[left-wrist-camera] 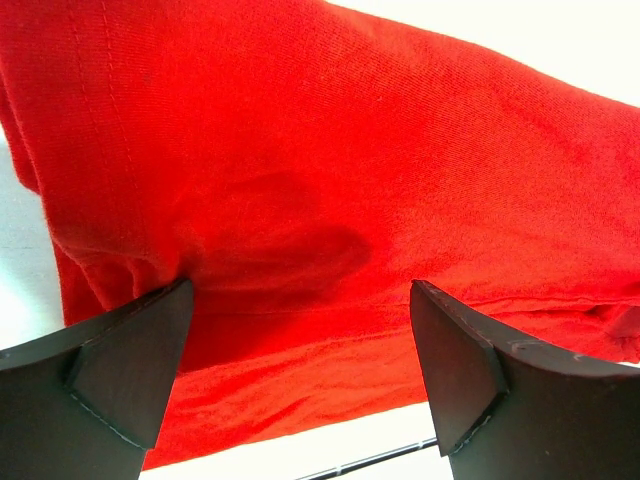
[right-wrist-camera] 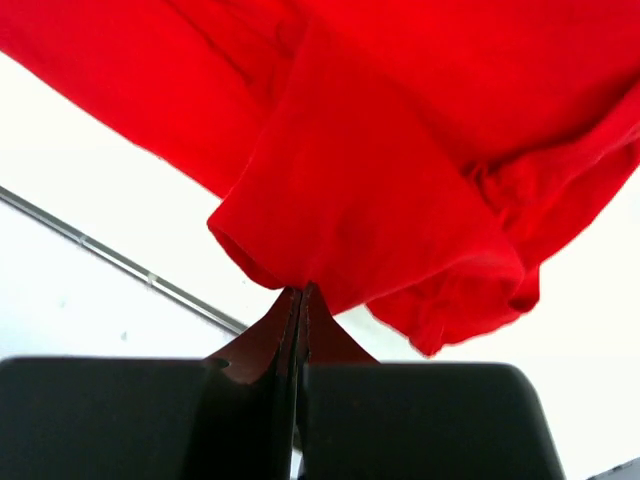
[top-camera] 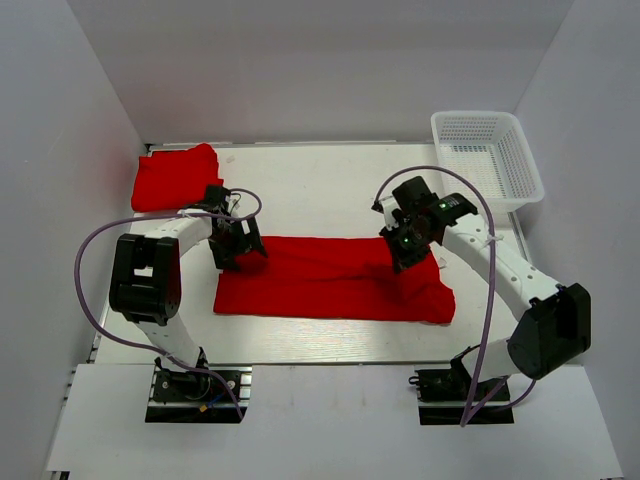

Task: Fold and stack the t-shirts
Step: Fold the other side of the tshirt into a rectangle, then rotate the tshirt 90 degrees, then grab the bottom of the folded rectangular tshirt with both arms

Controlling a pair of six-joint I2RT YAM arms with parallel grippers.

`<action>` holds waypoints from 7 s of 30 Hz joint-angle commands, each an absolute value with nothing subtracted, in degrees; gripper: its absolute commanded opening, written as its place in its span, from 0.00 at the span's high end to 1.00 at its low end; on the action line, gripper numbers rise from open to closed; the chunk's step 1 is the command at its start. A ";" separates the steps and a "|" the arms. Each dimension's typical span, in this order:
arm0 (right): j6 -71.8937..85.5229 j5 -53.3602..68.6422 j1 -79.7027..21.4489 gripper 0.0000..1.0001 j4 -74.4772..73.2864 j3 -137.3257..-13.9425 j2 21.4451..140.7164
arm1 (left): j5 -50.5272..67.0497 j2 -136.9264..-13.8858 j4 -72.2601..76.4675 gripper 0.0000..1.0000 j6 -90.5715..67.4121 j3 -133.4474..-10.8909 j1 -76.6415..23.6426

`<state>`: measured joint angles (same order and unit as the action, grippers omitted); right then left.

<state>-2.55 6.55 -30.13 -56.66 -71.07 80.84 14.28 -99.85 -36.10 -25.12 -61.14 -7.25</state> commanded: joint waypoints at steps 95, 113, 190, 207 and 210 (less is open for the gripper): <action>29.80 31.99 -18.02 0.10 -4.04 -124.87 151.78 | 47.54 -95.36 -32.70 0.00 -19.78 -42.44 -32.68; 4.31 12.09 -19.42 0.10 -34.53 -117.34 123.49 | 22.78 -88.86 -48.41 0.00 -15.97 -78.12 -38.14; 25.13 12.47 -23.90 0.10 -13.80 -38.26 68.91 | 15.38 -82.88 -26.73 0.00 -20.21 -48.43 -27.51; 28.65 18.81 -24.87 0.10 -9.94 -31.29 74.00 | 13.27 -88.94 -21.80 0.11 -22.85 -45.70 -31.11; 29.00 18.11 -24.87 0.10 -8.71 -30.59 74.79 | 13.27 -91.14 -21.80 0.21 -23.37 -45.70 -31.11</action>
